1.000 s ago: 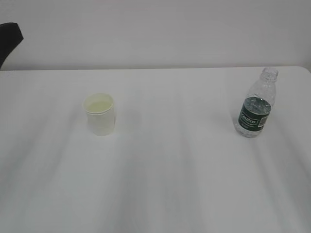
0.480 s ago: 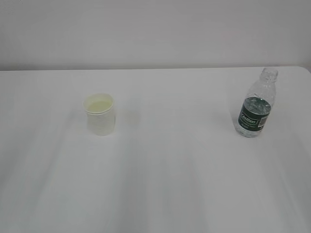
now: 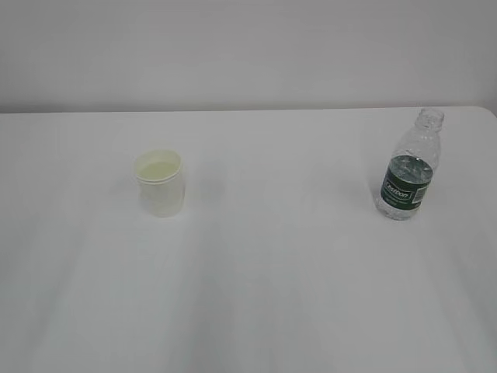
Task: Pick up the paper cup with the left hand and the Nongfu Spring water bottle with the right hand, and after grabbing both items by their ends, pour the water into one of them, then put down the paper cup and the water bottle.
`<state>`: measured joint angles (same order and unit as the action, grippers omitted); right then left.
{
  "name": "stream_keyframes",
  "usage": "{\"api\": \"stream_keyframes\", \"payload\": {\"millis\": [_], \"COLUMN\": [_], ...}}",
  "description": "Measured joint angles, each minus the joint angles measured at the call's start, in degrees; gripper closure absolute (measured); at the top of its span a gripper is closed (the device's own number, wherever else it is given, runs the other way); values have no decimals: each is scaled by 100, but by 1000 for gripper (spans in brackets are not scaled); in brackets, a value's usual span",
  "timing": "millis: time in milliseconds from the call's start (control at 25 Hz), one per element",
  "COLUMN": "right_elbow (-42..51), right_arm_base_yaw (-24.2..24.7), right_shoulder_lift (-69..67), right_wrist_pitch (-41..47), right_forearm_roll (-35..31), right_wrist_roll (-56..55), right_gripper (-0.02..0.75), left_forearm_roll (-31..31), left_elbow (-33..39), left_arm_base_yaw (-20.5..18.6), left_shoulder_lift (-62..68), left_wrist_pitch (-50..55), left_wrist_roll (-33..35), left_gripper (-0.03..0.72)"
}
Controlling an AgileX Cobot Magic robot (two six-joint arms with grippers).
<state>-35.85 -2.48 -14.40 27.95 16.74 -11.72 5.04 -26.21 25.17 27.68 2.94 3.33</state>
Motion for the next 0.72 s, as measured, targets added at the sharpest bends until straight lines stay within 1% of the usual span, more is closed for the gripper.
{"api": "stream_keyframes", "payload": {"millis": [160, 400, 600, 720], "right_elbow": [-198, -500, -552, -669], "right_arm_base_yaw": [0, 0, 0, 0], "right_shoulder_lift": [192, 563, 866, 1005], "right_wrist_pitch": [433, 1522, 2143, 2587], "right_forearm_roll": [-11, -337, -702, -928], "right_wrist_roll": [0, 185, 372, 743], "right_gripper": [148, 148, 148, 148], "left_forearm_roll": [-134, -301, -387, -714], "left_elbow": [0, -166, -610, -1014], "left_arm_base_yaw": [0, 0, 0, 0], "left_shoulder_lift": [-685, -1565, -1809, -1809], "left_wrist_pitch": [551, 1811, 2800, 3371], "left_wrist_roll": [0, 0, 0, 0], "left_gripper": [119, 128, 129, 130]}}
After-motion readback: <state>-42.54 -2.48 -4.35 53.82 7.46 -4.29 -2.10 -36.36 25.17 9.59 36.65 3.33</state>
